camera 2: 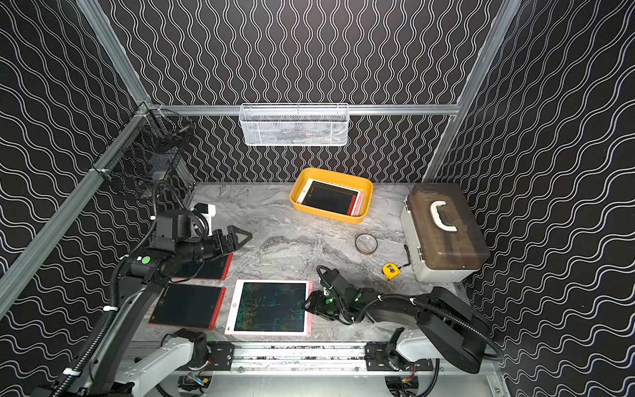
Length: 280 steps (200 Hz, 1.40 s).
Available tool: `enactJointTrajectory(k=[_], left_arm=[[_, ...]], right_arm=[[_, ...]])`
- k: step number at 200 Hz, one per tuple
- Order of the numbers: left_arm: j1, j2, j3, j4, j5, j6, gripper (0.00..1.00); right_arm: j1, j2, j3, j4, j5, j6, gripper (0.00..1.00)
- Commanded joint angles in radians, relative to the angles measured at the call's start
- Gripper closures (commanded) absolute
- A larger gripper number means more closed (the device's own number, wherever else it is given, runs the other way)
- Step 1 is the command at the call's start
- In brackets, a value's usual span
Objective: Take out the writing tablet from the storage box
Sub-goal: Place the writing tablet at the center of the board, then move the storage box to the center of the board.
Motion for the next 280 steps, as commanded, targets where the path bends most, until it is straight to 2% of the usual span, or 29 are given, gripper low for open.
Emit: enactJointTrajectory(k=[1,83,111,146,187,211,249,280], left_arm=[[0.001,-0.002,0.008,0.021,-0.009,-0.007,0.02],[0.001,0.007,0.011,0.028,-0.008,-0.005,0.01],[0.001,0.02,0.022,0.033,-0.01,0.003,0.01],[0.0,0.064,0.059,0.041,-0.013,0.022,0.01],[0.0,0.147,0.123,0.053,-0.026,0.064,0.01],[0.0,0.234,0.196,0.053,-0.029,0.106,0.01],[-0.001,0.389,0.319,0.089,-0.043,0.153,0.01],[-0.005,0.502,0.405,0.088,-0.087,0.203,0.01]], right_arm=[[0.001,-0.008,0.017,-0.108,0.044,-0.021,0.4],[0.001,-0.007,0.058,-0.197,0.085,-0.037,0.34],[0.001,-0.025,0.098,-0.278,0.128,-0.063,0.33],[0.0,-0.039,0.231,-0.433,0.232,-0.136,0.3],[-0.042,0.014,0.469,-0.625,0.421,-0.268,0.22],[-0.148,0.06,0.598,-0.681,0.472,-0.342,0.2],[-0.439,0.12,0.735,-0.639,0.439,-0.42,0.18],[-0.646,0.287,0.903,-0.644,0.4,-0.501,0.17]])
